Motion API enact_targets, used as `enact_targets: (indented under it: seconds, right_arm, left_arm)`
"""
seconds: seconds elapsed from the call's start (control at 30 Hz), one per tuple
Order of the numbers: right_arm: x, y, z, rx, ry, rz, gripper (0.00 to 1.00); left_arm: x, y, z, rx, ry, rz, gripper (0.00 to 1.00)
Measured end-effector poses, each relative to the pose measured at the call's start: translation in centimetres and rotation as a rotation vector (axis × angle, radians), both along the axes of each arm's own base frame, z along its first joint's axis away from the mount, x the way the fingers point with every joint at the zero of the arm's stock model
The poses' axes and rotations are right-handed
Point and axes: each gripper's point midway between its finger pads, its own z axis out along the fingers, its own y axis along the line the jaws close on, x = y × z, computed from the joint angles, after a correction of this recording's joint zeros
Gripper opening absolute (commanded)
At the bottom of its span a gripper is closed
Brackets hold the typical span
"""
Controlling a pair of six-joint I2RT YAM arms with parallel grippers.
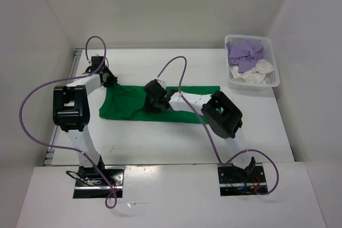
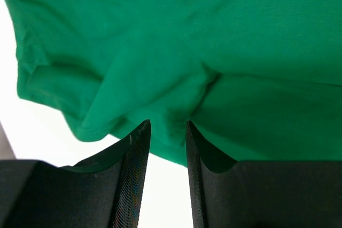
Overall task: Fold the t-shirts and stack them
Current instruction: Fold the other side of the tshirt into a rectangle
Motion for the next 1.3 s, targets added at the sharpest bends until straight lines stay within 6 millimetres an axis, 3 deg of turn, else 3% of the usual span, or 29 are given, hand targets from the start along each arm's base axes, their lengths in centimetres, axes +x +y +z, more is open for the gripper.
enact_targets:
  seconds: [0.2,0.37,0.63,0.83,1.0,1.3]
  right_arm:
    - [-0.4,-1.1,-1.2,-0.035,0.021,-0.025,0.41]
    - [-0.6,-0.9,-1.2,-0.026,0.031,-0.019,0.39]
    - [-1.2,-0.6,-1.2,-0.010,0.057,0.006,0.23]
    - [-1.2,-0.1,-1.7,-0.009,0.066,0.020,0.04]
    - [-1.1,-0.1,-1.5,-0.009,0.062,0.024,0.00]
    - [-2.7,-2.4,2.1,0.001,0.027,0.038,0.00]
  left_arm:
    - [-0.1,0.5,-0.8,-0.009,0.016,0.008,0.20]
    - [0.0,1.8,-0.7,-0.031,0.009,0.040,0.20]
    - [-1.5,2.7,-2.4,-0.056,0.041,0.068,0.19]
    - [-1.4,2.6,-2.4,-0.066,0.035,0.060,0.19]
    - [-1.3,2.5,-2.4,-0.068,0.031,0.057,0.15]
    - [-0.1,2.7,-2.5,-0.066,0.028,0.052,0.15]
